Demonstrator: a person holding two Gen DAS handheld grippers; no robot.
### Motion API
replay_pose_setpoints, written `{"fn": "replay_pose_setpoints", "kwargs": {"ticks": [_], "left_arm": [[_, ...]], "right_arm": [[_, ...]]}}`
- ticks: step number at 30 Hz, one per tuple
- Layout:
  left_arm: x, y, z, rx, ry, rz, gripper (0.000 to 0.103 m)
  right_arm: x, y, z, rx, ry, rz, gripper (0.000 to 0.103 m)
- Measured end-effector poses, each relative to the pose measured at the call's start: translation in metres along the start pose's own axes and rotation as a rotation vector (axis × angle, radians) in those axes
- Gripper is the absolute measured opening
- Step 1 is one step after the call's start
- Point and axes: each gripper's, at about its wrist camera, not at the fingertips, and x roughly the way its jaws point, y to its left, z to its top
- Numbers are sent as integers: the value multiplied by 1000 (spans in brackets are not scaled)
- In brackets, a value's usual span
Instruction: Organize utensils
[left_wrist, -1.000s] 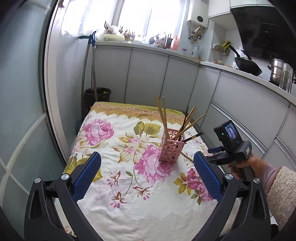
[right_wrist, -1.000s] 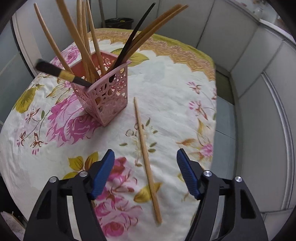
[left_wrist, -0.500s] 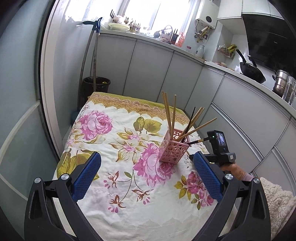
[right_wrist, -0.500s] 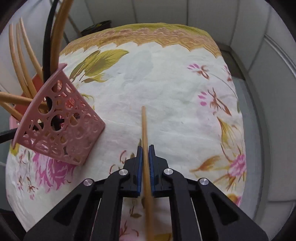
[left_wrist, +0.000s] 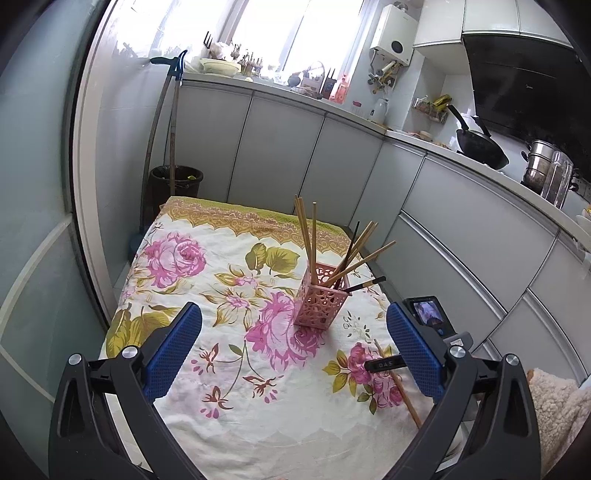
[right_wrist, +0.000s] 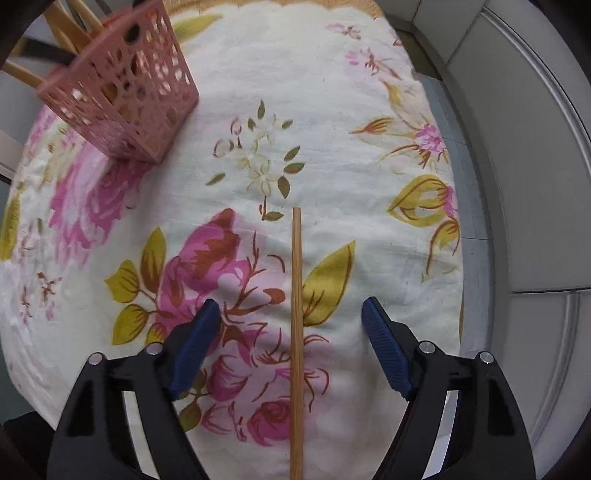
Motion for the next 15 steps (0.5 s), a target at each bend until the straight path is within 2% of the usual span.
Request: {"fn": "replay_pose_setpoints", "kwargs": {"ticks": [1,3,6,8,9,12,15], "left_arm": [[-1,0,0,2,-4,2,96],[-3,3,1,-5,-9,1,96],[-2,8,1,-21,8,-15,96],[-4,11,1,-39,11,-35,96],[-6,12,2,-42,5,-39,96],[-15,15,3,-48,-24,-34,96],[-20,18,4,-64,-28,-44,96]], "right_arm": [[-3,-2,2,33,-7,-6,73],[-11,-5,1,51,-30,-15,6],[-16,-9,-14,75,-45,-4,5],[-22,-14,-28,127,-41,61,5],[-27,-16,-35,144,-62,103,5],[-55,-17,-59,173,-170,151,5],[-81,-18,-77,178,-281,157,5]]}}
